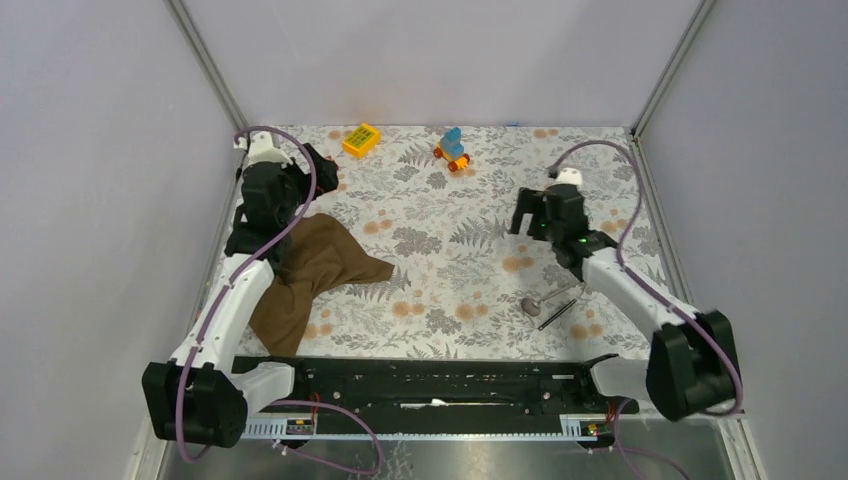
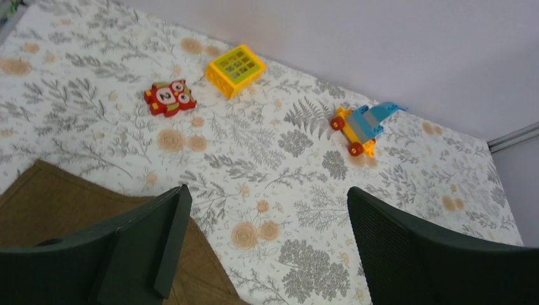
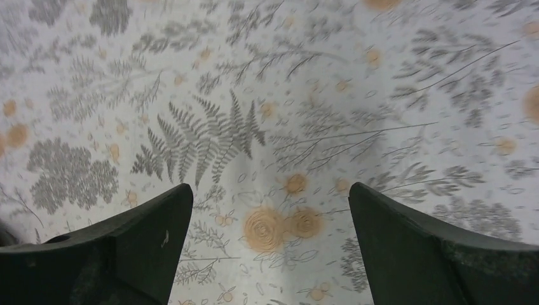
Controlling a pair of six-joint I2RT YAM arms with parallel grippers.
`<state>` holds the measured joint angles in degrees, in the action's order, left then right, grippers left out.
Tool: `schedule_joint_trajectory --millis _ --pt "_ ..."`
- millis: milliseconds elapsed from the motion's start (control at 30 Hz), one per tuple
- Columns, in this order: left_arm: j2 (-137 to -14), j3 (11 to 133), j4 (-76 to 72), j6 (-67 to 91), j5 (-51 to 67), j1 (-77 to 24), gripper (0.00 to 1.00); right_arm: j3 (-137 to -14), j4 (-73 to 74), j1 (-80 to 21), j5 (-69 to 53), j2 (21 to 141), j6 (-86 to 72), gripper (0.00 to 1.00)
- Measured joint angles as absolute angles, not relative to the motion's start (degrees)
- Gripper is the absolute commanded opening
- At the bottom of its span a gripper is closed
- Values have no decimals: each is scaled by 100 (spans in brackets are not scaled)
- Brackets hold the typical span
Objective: Fold the napkin into a case and place the utensils inside
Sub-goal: Pick up the crumpled napkin from the center of the board.
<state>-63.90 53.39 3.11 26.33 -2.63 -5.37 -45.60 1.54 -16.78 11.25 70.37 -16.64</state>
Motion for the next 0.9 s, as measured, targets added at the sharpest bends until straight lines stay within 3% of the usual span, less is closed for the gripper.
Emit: schedule_joint_trajectory --millis 267,500,633,900 --pt "-6311 5465 23 2418 -145 -587 99 -5376 -447 -2842 532 8759 -2574 100" --pt "-6318 5474 30 2377 123 -714 99 -5865 -2331 -3376 -1179 10499 -4309 100" --pt "-6320 5494 34 2379 298 -729 99 -5911 -3133 -3507 -2071 11325 -5089 91" --pt "-6318 5548 30 2381 458 -729 99 -6038 -3640 -3920 -2530 11909 -5647 65"
